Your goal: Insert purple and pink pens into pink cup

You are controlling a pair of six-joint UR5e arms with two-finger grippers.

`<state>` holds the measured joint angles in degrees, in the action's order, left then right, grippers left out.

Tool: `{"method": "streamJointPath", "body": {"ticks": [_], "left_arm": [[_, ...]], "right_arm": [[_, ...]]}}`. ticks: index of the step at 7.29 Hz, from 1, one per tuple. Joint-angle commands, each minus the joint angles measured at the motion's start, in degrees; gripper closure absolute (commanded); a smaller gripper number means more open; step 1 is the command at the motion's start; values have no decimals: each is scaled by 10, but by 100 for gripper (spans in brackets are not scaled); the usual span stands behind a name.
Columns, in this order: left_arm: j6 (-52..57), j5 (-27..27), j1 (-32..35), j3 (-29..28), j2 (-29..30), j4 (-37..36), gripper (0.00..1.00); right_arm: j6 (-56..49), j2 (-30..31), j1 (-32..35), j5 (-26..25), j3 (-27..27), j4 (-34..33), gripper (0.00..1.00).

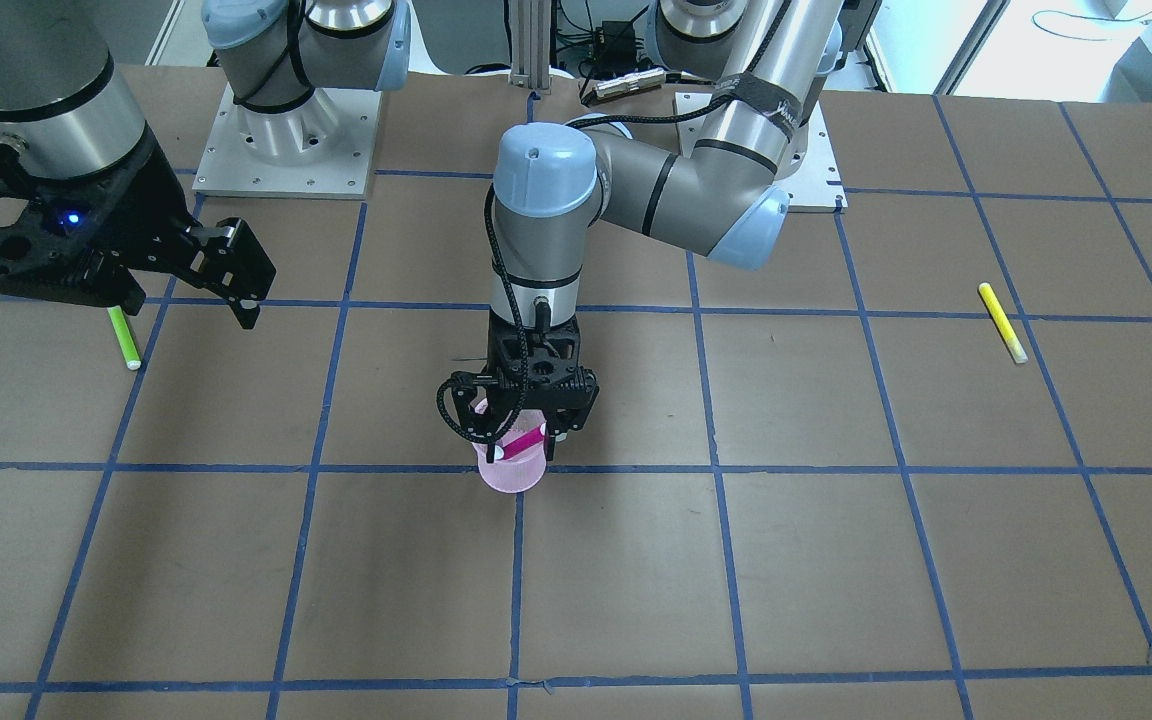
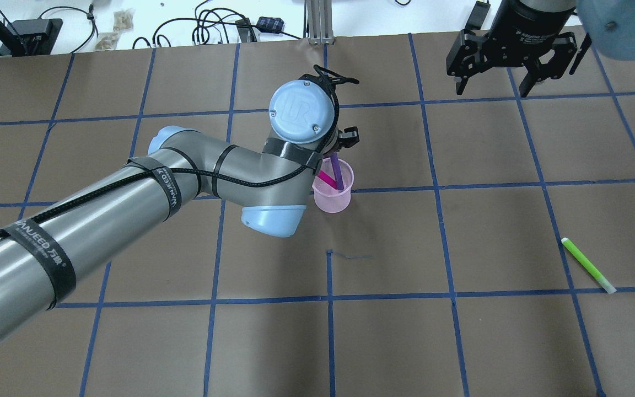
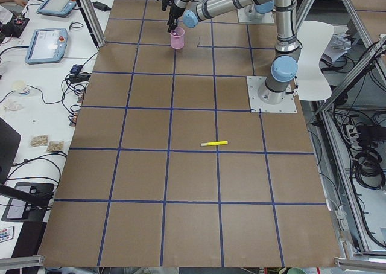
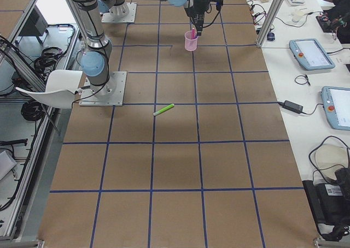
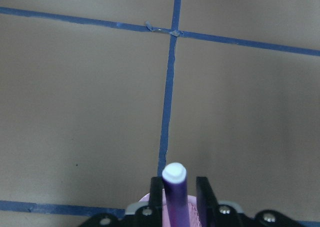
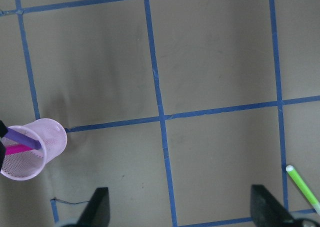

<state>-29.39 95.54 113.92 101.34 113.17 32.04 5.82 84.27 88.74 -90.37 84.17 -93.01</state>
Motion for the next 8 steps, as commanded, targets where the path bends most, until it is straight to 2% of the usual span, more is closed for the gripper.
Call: {"method": "streamJointPath", "body": {"ticks": [1,2,4,6,7,8], "left_arm": [[1,-2,-8,-6,-13,10,0],[30,-29,-23,-18,-26,65,0],[94,-70,-91,-54,-78,232,0],[194,-70,-183,-74,-135,434,0],[255,-65,-206,-78,-162,476,0],[265,-62,-216,-82,-196,515,0]], "right_arm": [[2,1,0,0,0,-2,0],[-1,1,0,0,1,-2,0],[-4,1,0,-1,1,-1,0],[-18,0,0,-1,1,0,0],[-17,-2,0,-1,0,0,0],[-17,-2,0,-1,1,1,0]]}}
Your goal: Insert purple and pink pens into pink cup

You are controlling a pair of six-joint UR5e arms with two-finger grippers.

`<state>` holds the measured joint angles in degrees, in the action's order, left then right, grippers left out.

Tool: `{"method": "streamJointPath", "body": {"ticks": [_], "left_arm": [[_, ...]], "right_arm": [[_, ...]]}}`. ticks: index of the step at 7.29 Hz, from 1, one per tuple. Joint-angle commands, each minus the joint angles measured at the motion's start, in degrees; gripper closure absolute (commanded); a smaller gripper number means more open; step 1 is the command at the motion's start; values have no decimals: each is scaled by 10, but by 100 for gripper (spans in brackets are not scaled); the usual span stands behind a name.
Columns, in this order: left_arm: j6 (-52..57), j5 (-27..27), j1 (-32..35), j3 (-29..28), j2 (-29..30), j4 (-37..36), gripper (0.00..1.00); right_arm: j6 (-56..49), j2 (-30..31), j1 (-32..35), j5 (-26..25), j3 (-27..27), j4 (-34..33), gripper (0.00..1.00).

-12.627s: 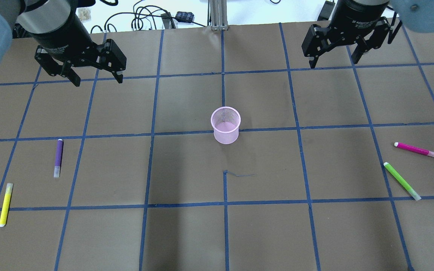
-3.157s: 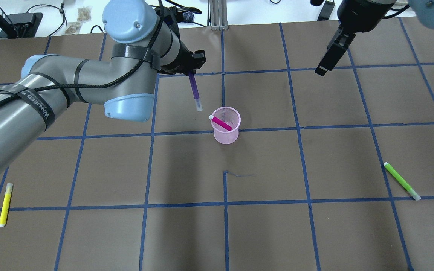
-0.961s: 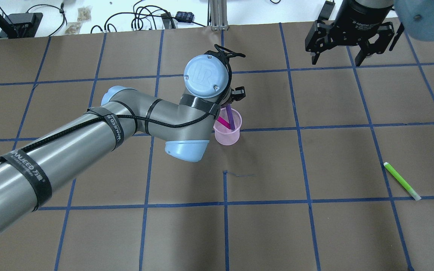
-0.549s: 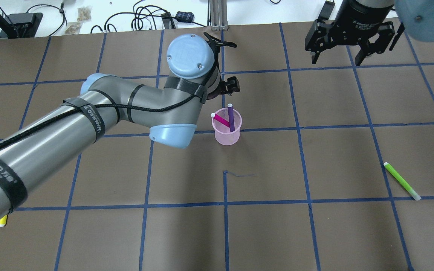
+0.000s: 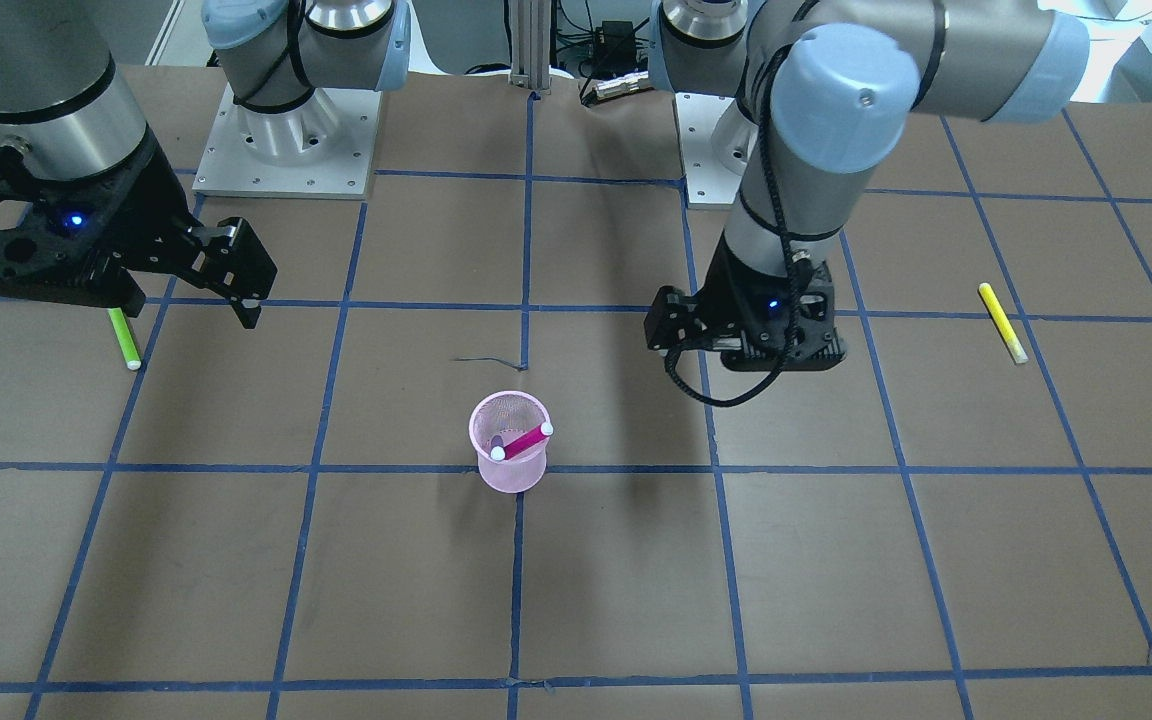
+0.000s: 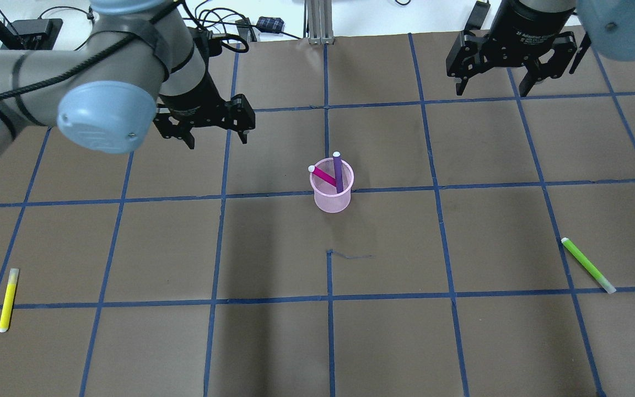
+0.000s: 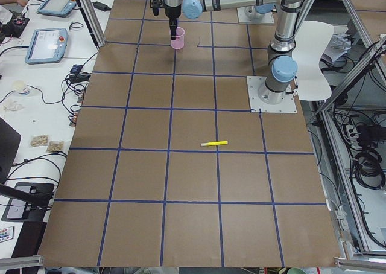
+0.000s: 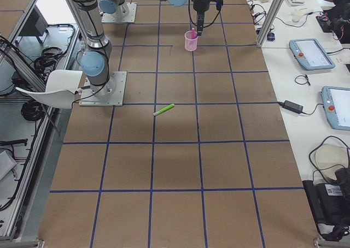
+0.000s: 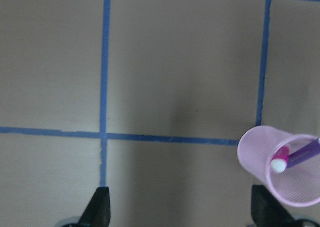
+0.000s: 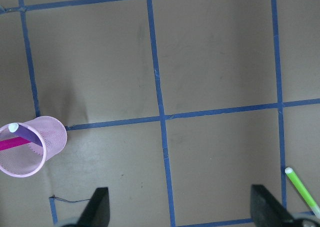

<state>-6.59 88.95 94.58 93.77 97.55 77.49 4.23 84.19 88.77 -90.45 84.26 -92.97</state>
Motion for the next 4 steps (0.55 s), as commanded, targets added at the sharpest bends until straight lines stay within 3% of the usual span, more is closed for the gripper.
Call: {"method": "streamJointPath", "body": {"ticks": [1,4], "left_arm": [[65,3,-47,-12,-59,98,0],[74,-3,-94,-14,-81,120,0]], "right_arm": [[-1,-2,0,0,-1,-1,0],[-1,-2,4,-1,-1,1,0]]}}
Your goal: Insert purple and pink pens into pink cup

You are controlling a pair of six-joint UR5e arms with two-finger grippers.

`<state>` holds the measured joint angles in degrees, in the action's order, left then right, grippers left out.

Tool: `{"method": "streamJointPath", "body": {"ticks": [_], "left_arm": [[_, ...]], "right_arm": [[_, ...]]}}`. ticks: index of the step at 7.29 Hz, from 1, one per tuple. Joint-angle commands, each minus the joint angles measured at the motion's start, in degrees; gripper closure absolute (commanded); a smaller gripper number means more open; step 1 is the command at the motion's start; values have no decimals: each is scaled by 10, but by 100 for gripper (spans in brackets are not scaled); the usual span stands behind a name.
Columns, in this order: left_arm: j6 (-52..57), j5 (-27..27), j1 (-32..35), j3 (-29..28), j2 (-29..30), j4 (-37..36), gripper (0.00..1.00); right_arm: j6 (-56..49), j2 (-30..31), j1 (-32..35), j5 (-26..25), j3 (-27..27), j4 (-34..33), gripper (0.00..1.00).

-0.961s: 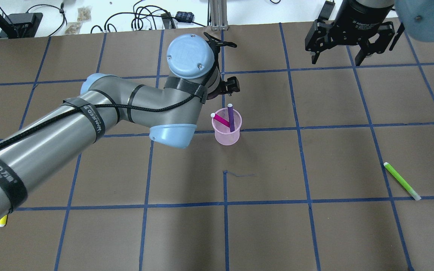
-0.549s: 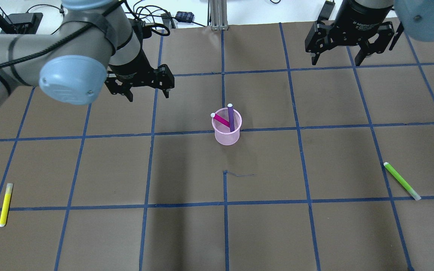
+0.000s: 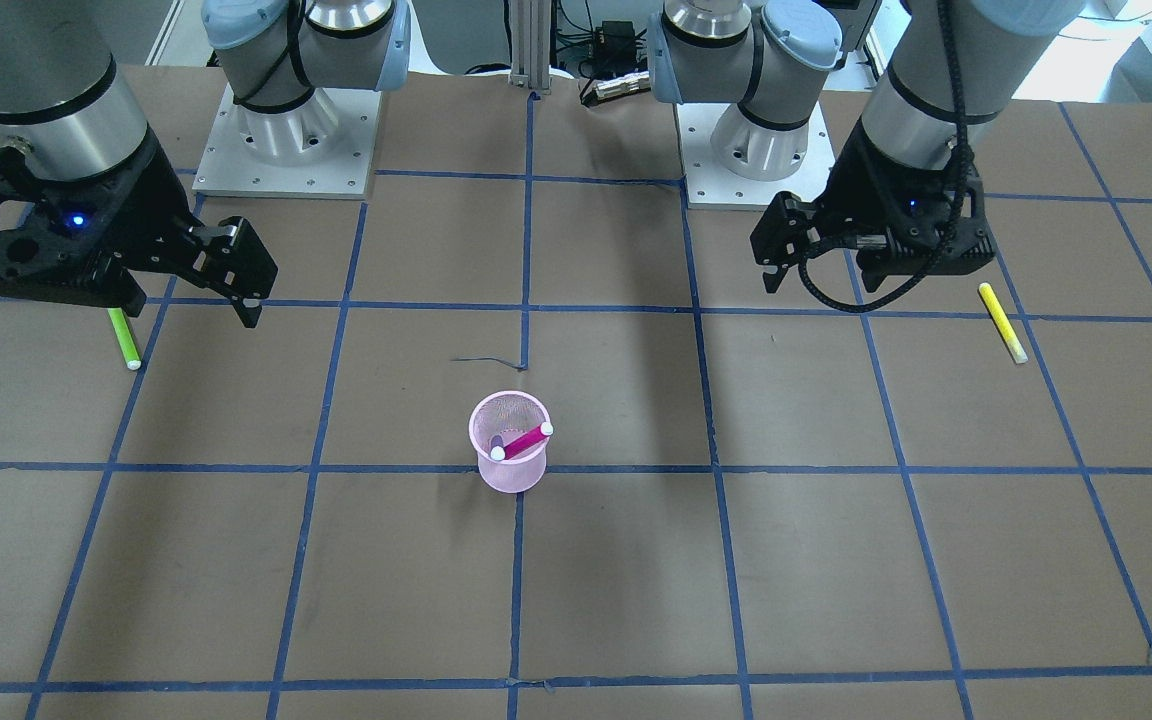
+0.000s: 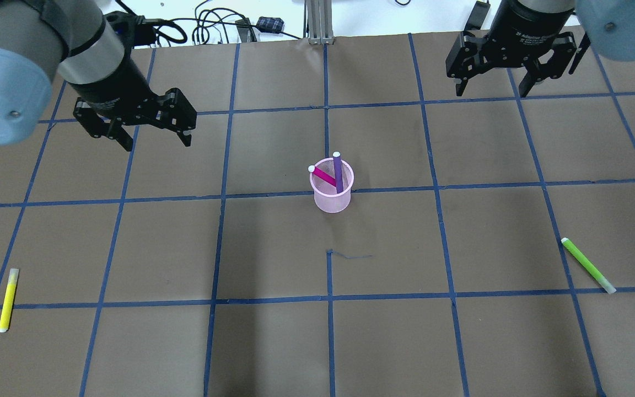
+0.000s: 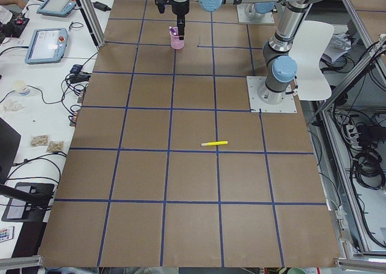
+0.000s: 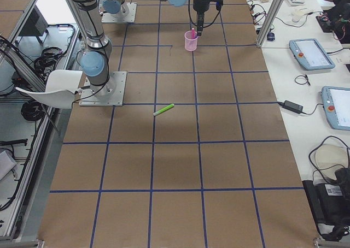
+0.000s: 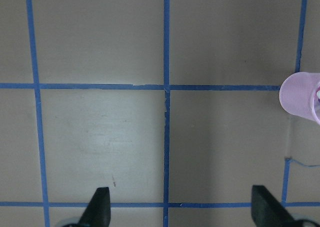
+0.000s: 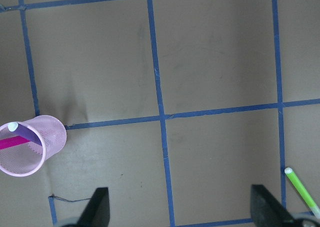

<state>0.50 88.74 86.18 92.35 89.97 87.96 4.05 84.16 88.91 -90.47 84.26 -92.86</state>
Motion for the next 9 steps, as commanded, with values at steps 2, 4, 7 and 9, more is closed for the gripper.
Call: {"method": "streamJointPath", "body": {"ticks": [2,4,7,9], "left_arm": [[5,1,-12,-2,-14,27,0],[6,-1,-10,-2,-13,27,0],[6,-6,-7,-2,-8,27,0],[6,-7,-7,-2,-7,27,0]], "right_arm": [[0,0,5,-1,0,0,0],[0,-2,6,0,-1,-3,0],[0,0,6,0,0,-2,0],[3,-2,6,1,0,-3,0]]}}
